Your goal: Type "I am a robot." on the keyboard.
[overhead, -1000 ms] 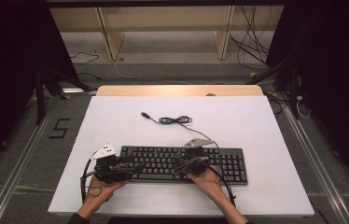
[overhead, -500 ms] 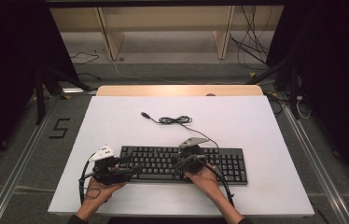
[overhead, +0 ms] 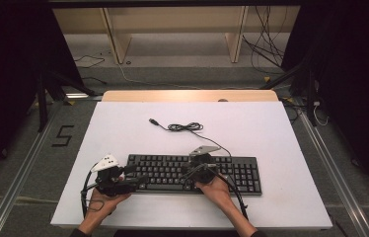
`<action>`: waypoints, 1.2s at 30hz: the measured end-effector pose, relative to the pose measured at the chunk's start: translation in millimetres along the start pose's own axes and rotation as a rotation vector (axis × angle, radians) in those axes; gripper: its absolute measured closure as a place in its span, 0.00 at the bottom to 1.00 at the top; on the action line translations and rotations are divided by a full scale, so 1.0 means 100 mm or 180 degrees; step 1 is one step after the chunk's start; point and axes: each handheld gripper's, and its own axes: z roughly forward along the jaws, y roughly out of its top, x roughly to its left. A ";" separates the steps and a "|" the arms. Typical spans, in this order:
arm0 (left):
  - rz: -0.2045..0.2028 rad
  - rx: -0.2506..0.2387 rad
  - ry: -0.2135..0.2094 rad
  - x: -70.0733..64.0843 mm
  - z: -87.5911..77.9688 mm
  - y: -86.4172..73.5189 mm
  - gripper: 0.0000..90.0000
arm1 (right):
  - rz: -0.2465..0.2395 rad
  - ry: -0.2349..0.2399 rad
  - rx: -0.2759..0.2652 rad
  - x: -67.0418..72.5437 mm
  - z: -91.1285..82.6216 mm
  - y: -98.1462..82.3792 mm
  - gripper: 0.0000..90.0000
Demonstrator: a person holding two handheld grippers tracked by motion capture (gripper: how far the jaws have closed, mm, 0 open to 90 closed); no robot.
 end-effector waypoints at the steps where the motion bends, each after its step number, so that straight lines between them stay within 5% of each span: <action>1: -0.0007 -0.0006 0.0004 0.00 0.00 0.00 0.33 | 0.0018 0.0015 0.0000 -0.01 -0.01 0.00 1.00; 8: -0.0011 -0.0024 0.0026 0.02 -0.02 -0.01 0.33 | 0.0111 0.0109 -0.0147 0.00 -0.07 0.02 0.87; 12: -0.0030 -0.0041 0.0042 0.02 -0.03 -0.01 0.33 | 0.0086 0.0185 -0.0234 0.02 -0.11 0.04 0.71; 21: -0.0039 -0.0051 0.0053 0.04 -0.04 -0.01 0.33 | 0.0039 0.0356 -0.0271 0.13 -0.14 0.10 0.51; 31: -0.0071 -0.0062 0.0061 0.05 -0.08 -0.02 0.32 | -0.0045 0.0476 -0.0272 0.25 -0.11 0.14 0.47; 36: -0.0061 -0.0063 0.0067 0.05 -0.09 -0.03 0.31 | -0.0074 0.0501 -0.0258 0.28 -0.09 0.14 0.56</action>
